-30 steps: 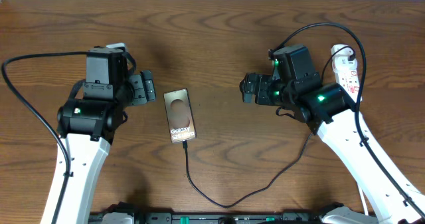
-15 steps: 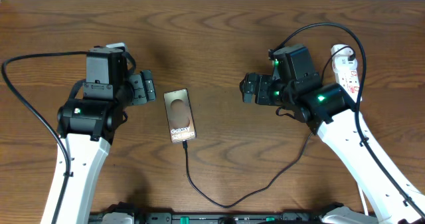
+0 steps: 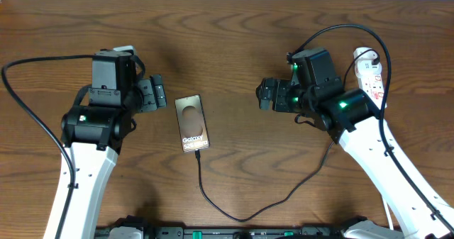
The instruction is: Plug charger to phone and switch on socket
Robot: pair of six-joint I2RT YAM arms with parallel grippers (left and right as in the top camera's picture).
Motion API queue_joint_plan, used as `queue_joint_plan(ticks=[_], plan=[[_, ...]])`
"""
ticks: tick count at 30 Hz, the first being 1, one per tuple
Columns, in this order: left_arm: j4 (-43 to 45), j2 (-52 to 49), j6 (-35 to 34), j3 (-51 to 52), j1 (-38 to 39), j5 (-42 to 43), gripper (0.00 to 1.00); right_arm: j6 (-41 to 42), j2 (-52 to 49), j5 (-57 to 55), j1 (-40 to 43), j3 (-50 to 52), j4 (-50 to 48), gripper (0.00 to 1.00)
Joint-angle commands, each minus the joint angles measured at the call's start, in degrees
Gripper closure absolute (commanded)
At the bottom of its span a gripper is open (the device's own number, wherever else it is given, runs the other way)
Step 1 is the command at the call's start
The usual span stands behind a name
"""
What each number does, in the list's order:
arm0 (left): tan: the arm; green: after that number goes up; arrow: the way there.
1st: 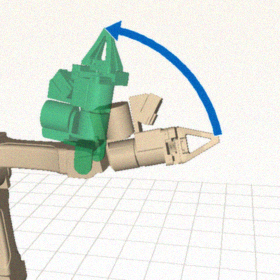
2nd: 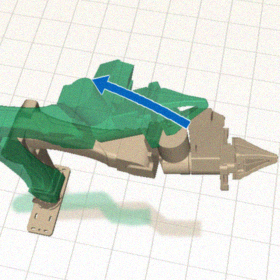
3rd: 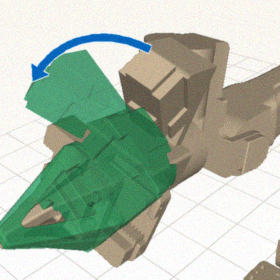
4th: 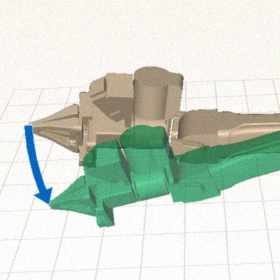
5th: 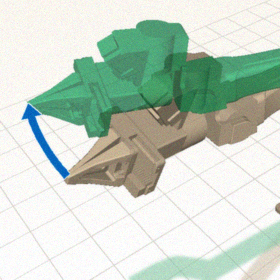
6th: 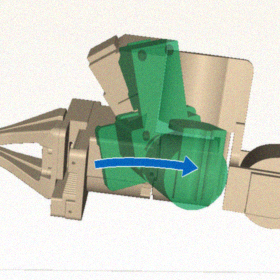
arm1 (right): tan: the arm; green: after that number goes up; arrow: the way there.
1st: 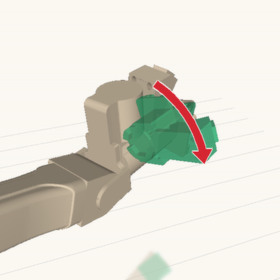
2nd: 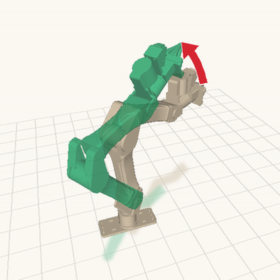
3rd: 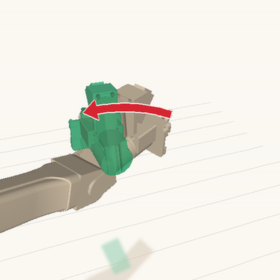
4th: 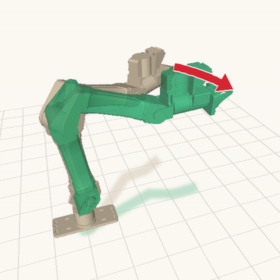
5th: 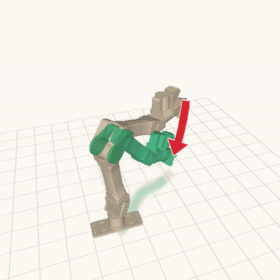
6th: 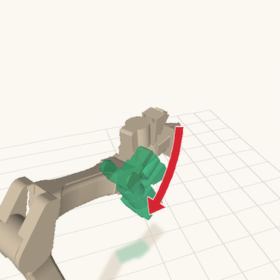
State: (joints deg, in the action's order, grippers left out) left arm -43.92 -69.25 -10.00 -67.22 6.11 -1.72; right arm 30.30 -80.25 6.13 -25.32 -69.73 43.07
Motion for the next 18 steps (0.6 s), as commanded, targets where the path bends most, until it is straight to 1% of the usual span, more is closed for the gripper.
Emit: queue_joint_plan(ticks=[1, 10, 15, 18], plan=[[-0.2, 0.0, 1.2, -0.7, 0.1, -0.9, 0.09, -0.8, -0.4, -0.7, -0.3, -0.6, 0.1, 0.01], [-0.5, 0.0, 1.2, -0.7, 0.1, -0.9, 0.09, -0.8, -0.4, -0.7, -0.3, -0.6, 0.0, 0.01], [-4.6, 0.0, 1.2, -0.7, 0.1, -0.9, 0.09, -0.8, -0.4, -0.7, -0.3, -0.6, 0.0, 0.01], [-5.1, 0.0, 1.2, -0.7, 0.1, -0.9, 0.09, -0.8, -0.4, -0.7, -0.3, -0.6, 0.1, 0.01]])
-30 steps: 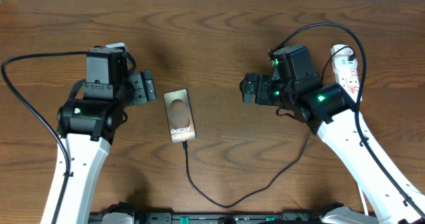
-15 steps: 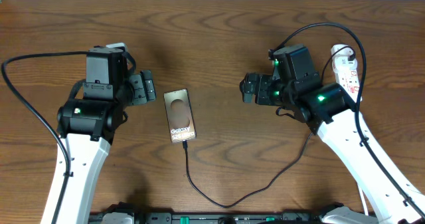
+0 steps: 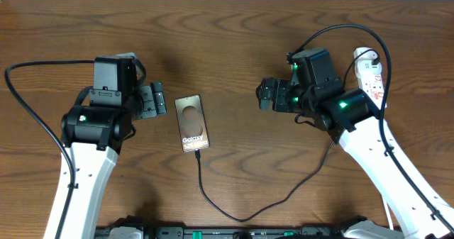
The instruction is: Plug charger to phone and switch on socket
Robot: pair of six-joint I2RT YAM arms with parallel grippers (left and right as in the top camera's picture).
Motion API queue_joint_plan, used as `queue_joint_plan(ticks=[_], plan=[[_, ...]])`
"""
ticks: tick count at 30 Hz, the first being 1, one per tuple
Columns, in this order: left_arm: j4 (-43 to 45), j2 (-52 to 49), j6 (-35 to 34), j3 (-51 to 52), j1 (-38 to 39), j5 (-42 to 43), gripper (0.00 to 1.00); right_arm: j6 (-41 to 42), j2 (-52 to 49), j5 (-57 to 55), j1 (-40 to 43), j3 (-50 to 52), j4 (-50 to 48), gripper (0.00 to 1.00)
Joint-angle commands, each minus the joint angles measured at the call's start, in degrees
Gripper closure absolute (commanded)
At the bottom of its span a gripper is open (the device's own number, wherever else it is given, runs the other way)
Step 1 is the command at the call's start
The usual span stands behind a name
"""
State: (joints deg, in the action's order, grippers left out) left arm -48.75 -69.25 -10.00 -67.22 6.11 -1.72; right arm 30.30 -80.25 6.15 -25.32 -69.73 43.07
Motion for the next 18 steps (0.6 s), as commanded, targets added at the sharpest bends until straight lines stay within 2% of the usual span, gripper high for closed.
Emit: queue_joint_plan(ticks=[1, 18], plan=[[-0.3, 0.0, 1.2, -0.7, 0.1, -0.9, 0.09, -0.8, -0.4, -0.7, -0.3, -0.6, 0.1, 0.01], [-0.3, 0.0, 1.2, -0.7, 0.1, -0.9, 0.09, -0.8, -0.4, -0.7, -0.3, -0.6, 0.0, 0.01]])
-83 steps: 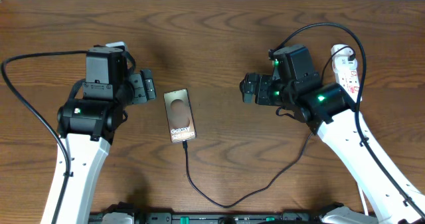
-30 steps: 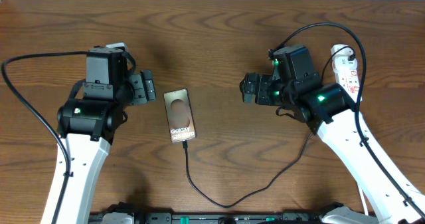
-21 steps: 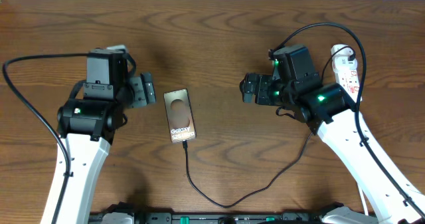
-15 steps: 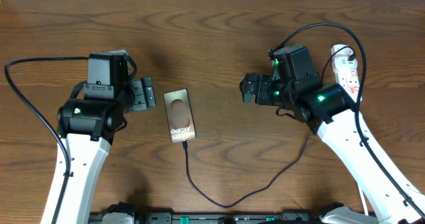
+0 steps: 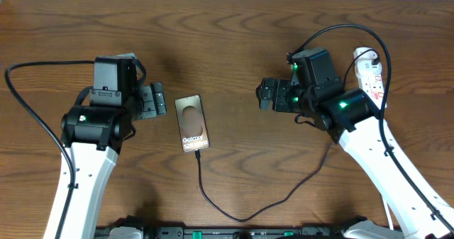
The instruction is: Plug charger to phone and switch on socket
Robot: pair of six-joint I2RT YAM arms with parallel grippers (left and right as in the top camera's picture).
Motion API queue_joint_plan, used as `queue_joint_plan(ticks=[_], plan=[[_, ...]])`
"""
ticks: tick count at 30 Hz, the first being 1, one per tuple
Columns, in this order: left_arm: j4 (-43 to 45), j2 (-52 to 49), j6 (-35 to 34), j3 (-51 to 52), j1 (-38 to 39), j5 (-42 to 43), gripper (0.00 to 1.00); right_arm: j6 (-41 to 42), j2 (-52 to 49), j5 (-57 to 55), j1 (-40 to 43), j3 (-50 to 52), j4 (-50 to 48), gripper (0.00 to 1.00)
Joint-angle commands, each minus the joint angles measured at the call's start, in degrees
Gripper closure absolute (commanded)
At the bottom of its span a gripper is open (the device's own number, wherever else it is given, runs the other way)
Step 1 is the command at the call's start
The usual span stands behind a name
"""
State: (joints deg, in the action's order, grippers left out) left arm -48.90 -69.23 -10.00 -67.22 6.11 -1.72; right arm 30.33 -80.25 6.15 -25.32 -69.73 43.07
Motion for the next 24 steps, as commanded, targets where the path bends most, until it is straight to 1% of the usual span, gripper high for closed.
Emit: queue_joint_plan(ticks=[1, 8, 11, 13, 15, 18, 19, 24], plan=[[-0.2, 0.0, 1.2, -0.7, 0.1, -0.9, 0.09, -0.8, -0.4, -0.7, -0.3, -0.6, 0.0, 0.01], [-0.2, 0.0, 1.2, -0.7, 0.1, -0.9, 0.09, -1.3, -0.3, -3.7, 0.4, -0.6, -2.2, 0.01], [-0.2, 0.0, 1.2, -0.7, 0.1, -0.9, 0.09, -1.3, -0.3, -3.3, 2.4, -0.6, -3.2, 0.01], [-0.2, 0.0, 1.2, -0.7, 0.1, -0.9, 0.09, -2.7, -0.3, -1.0, 5.3, -0.9, -3.5, 0.01], [-0.2, -0.1, 1.2, -0.7, 0.1, -0.9, 0.09, -4.4, -0.3, 2.7, 8.9, -1.4, -3.5, 0.01], [-0.2, 0.0, 1.2, -0.7, 0.1, -0.9, 0.09, -8.1, -0.3, 11.9, 17.0, -2.8, -3.4, 0.01], [-0.2, 0.0, 1.2, -0.7, 0.1, -0.9, 0.09, -10.3, -0.3, 17.9, 22.8, -3.8, -3.2, 0.01], [-0.2, 0.0, 1.2, -0.7, 0.1, -0.9, 0.09, -16.3, -0.8, 28.0, 35.8, -5.8, -2.5, 0.01]])
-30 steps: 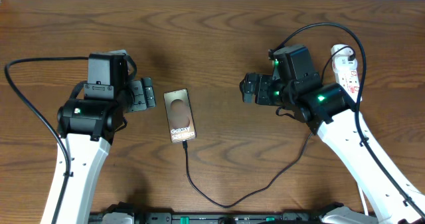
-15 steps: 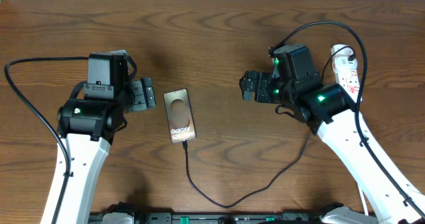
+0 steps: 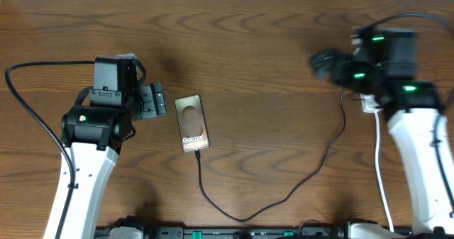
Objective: Plug charger to phone and switch on socket
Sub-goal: 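Move the right gripper over the power strip beside the white adapter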
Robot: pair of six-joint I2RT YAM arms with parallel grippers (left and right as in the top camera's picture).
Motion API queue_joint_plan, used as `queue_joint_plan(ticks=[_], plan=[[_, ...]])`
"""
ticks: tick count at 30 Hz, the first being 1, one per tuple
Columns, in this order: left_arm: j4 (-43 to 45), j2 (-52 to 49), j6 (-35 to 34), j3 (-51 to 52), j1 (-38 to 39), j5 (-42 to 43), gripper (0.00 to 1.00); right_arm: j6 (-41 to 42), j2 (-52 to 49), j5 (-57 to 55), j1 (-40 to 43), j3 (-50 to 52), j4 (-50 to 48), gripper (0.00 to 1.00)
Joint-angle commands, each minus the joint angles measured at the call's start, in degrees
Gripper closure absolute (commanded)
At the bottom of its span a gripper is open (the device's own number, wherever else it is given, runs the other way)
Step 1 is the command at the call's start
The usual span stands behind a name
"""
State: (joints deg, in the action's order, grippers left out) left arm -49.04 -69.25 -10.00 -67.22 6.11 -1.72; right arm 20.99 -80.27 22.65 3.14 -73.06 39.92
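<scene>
The phone (image 3: 192, 123) lies face up left of centre, its screen reading Galaxy. A black charger cable (image 3: 245, 217) is plugged into its near end and loops right and up toward the white power strip (image 3: 369, 103), which is mostly hidden under my right arm. My left gripper (image 3: 158, 101) hovers just left of the phone, open and empty. My right gripper (image 3: 323, 61) is at the far right, left of the strip, blurred by motion.
A white mains lead (image 3: 379, 175) runs from the strip down toward the table's front edge. The left arm's black cable (image 3: 28, 111) arcs along the left side. The wooden table (image 3: 262, 40) carries nothing else in view.
My right arm has moved from beside the phone's right to the far right back of the table, over the power strip. Phone, cable and left gripper are unchanged.
The phone lay with the cable plugged in throughout. My left gripper shifted slightly toward the phone at first, then stayed. My right gripper stayed still mid-table right of the phone for three moments, and now stands by the power strip.
</scene>
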Motion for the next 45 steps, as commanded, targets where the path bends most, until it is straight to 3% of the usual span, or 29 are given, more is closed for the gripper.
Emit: queue_joint_plan(ticks=[1, 8, 18, 23, 26, 30, 45], plan=[[0.0, 0.0, 1.2, -0.7, 0.1, -0.9, 0.09, -8.3, -1.0, 12.4, 9.6, -2.7, 1.2, 0.01], [0.0, 0.0, 1.2, -0.7, 0.1, -0.9, 0.09, -13.5, -1.2, 11.3, 19.4, -2.8, 4.6, 0.01], [0.0, 0.0, 1.2, -0.7, 0.1, -0.9, 0.09, -17.9, -3.5, 12.1, 20.2, -4.1, 3.1, 0.01], [0.0, 0.0, 1.2, -0.7, 0.1, -0.9, 0.09, -22.1, -15.2, 15.4, 20.1, -21.1, 14.3, 0.01], [0.0, 0.0, 1.2, -0.7, 0.1, -0.9, 0.09, -28.3, -28.6, 13.1, 20.1, -41.8, 30.4, 0.01], [0.0, 0.0, 1.2, -0.7, 0.1, -0.9, 0.09, -30.3, -37.8, 7.5, 20.1, -53.6, 39.1, 0.01], [0.0, 0.0, 1.2, -0.7, 0.1, -0.9, 0.09, -37.0, -51.4, -2.1, 20.2, -55.8, 41.2, 0.01]])
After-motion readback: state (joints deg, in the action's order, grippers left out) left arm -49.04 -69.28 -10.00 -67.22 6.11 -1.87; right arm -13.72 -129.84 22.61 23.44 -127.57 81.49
